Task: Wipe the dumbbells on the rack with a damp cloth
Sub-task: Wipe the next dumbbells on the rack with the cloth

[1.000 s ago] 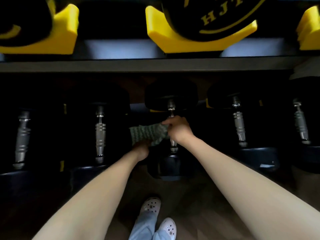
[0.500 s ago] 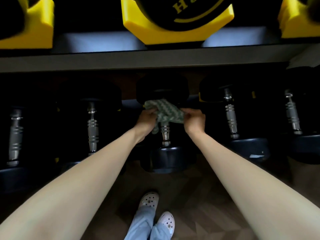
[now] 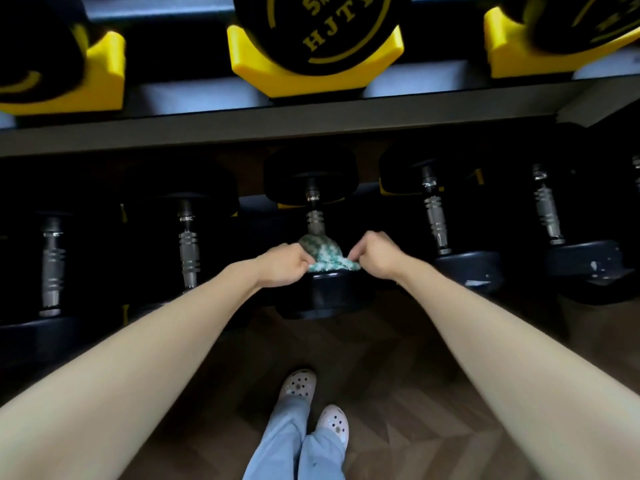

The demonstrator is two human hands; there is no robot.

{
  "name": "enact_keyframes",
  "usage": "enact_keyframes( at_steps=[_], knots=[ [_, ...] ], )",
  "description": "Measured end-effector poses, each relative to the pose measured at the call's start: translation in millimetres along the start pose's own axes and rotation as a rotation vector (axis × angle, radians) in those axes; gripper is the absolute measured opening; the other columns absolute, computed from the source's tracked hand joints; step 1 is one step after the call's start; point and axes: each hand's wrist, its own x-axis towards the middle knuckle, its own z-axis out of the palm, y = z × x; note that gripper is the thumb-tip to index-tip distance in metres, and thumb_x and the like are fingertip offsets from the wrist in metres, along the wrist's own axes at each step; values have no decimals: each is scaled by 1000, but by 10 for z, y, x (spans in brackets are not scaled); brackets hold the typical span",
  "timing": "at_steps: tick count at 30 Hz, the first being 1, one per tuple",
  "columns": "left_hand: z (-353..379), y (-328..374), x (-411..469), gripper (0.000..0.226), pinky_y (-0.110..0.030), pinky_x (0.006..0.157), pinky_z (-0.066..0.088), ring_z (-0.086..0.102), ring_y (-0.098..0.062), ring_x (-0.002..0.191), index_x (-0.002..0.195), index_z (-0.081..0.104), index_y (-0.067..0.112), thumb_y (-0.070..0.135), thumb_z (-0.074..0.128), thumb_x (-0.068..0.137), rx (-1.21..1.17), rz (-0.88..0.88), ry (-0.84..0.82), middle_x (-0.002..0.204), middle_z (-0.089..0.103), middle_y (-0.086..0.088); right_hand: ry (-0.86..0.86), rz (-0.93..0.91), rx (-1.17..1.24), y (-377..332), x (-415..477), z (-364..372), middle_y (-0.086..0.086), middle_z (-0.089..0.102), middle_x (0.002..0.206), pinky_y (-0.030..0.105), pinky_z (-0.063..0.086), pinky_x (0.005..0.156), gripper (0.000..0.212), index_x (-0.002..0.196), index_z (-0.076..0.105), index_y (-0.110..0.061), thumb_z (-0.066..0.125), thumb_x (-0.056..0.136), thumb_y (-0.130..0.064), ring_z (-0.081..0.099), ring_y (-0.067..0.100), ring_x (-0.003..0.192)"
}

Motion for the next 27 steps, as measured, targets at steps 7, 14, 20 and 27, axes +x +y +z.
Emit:
enact_keyframes(
  at_steps=[7,14,20,27],
  knots=[
    [355,132,-350,34,-39,82,42,56,-35,102,129,40,5,6,33,97,415,80,181,115,58,-18,213,-228,-131,265,-512,266,18,67,101,24,42,82,40,110,67,-2,43,82,12,61,30,99],
    [752,237,-643,75,-33,92,44,34,-34,134,149,-6,9,-5,41,92,614,17,186,155,0,-22,86,-276,-326,510,-905,526,17,61,100,37,50,79,33,120,52,-3,42,90,4,60,33,92],
    [753,345,-768,46,-37,79,49,58,-32,105,142,29,8,8,35,97,571,-15,89,135,45,-22,-9,-158,-325,375,-1258,486,1,23,60,29,28,64,44,56,21,-16,45,85,6,38,26,67],
    [255,783,-659,11,-31,56,34,51,-25,74,90,51,7,16,45,85,168,3,230,80,51,-5,223,134,30,534,-1496,-42,13,64,107,32,45,75,33,110,65,-7,43,87,1,58,30,97]
  ],
)
